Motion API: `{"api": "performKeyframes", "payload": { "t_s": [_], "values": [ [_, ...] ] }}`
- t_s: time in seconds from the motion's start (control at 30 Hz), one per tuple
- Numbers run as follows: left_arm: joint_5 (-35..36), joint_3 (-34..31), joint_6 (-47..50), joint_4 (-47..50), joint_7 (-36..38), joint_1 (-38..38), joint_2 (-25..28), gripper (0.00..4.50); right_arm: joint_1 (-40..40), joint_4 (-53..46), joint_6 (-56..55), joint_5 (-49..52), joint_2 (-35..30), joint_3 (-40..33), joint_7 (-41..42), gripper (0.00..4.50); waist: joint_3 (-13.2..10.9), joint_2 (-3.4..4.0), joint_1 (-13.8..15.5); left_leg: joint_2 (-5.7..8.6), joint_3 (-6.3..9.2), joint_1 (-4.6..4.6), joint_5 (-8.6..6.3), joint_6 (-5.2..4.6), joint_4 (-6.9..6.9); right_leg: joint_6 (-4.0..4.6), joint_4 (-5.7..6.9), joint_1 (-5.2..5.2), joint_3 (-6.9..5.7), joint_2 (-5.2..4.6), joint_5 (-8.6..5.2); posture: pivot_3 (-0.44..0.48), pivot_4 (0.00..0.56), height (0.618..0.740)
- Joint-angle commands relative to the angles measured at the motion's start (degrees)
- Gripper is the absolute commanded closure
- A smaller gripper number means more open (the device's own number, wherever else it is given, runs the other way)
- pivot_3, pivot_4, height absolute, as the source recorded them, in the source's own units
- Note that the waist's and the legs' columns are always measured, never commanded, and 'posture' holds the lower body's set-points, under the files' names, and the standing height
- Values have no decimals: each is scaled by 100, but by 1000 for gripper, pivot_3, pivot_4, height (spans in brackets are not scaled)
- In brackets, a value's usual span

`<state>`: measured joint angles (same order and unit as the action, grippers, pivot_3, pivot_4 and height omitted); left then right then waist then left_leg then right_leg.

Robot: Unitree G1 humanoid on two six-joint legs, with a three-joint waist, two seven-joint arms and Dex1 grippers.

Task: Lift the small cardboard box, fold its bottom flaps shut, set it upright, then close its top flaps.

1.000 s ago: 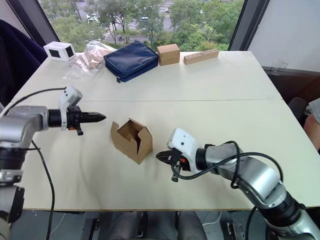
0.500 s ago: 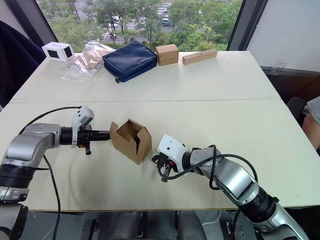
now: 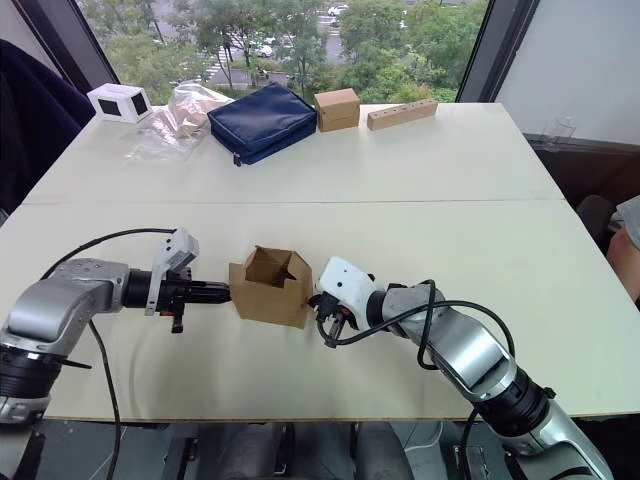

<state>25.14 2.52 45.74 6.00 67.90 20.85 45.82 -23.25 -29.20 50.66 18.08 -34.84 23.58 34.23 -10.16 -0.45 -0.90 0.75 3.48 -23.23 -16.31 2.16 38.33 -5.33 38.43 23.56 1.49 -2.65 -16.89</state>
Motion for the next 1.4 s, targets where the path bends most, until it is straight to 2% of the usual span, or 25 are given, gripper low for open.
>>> {"api": "performKeyframes", "payload": {
  "t_s": [0.03, 0.6, 0.8, 0.87, 1.0, 1.1, 1.2, 1.4],
  "values": [
    [76, 141, -36, 295, -110, -76, -110, 4460, -66, -88, -126, -80, 77, -150, 7, 4500, 0, 0, 1, 0, 0, 0, 0, 0, 0, 0, 0, 0, 0, 0, 0, 0, 150, 740],
    [-134, 355, -406, 156, -356, -251, -218, 4460, 168, -105, -194, -438, 61, -44, 167, 4500, 0, 0, 7, 0, 0, 1, 0, 0, 0, 0, -1, -2, 0, -1, 0, 0, 150, 740],
    [-151, -167, -1009, -11, -494, -261, -111, 4460, 263, -404, -110, -280, -187, -344, 413, 4500, 0, 0, 6, 0, 0, 1, 0, 0, 0, 0, -1, -1, 0, -1, 0, 0, 150, 740],
    [-36, -590, -1355, 83, -664, -308, -207, 4460, 285, -464, -139, -224, -303, -503, 512, 4500, 0, 0, 7, -1, 1, 1, 0, 0, -1, 0, -2, -1, 0, -1, 0, 0, 150, 740],
    [582, -715, -546, -14, 149, -107, 385, 4460, 353, -487, -307, -8, -698, -1049, 873, 4500, 0, 0, 5, -3, 1, 2, 0, 0, -3, 0, -8, -3, -1, -1, 0, 0, 150, 740],
    [789, -799, -337, -455, 116, 406, 280, 4460, 216, -430, -358, 380, -716, -1560, 1111, 4500, 0, 0, 28, -1, 1, 7, 0, 0, -4, 0, -9, -12, -5, 0, 0, 0, 150, 740],
    [786, -679, -334, -559, 44, 751, 113, 4460, -103, -254, -320, 862, -334, -1993, 1107, 4500, 0, 0, 13, 0, 1, 8, 0, -1, -3, 0, -11, -16, -7, 1, 0, 0, 150, 740],
    [833, -317, -213, -138, 128, 886, -88, 4460, -383, -42, -366, 833, -17, -1741, 966, 4500, 0, 0, -13, -2, 0, 9, -1, -2, -8, 0, -10, -11, -3, 1, 0, 0, 150, 740]
  ]
}}
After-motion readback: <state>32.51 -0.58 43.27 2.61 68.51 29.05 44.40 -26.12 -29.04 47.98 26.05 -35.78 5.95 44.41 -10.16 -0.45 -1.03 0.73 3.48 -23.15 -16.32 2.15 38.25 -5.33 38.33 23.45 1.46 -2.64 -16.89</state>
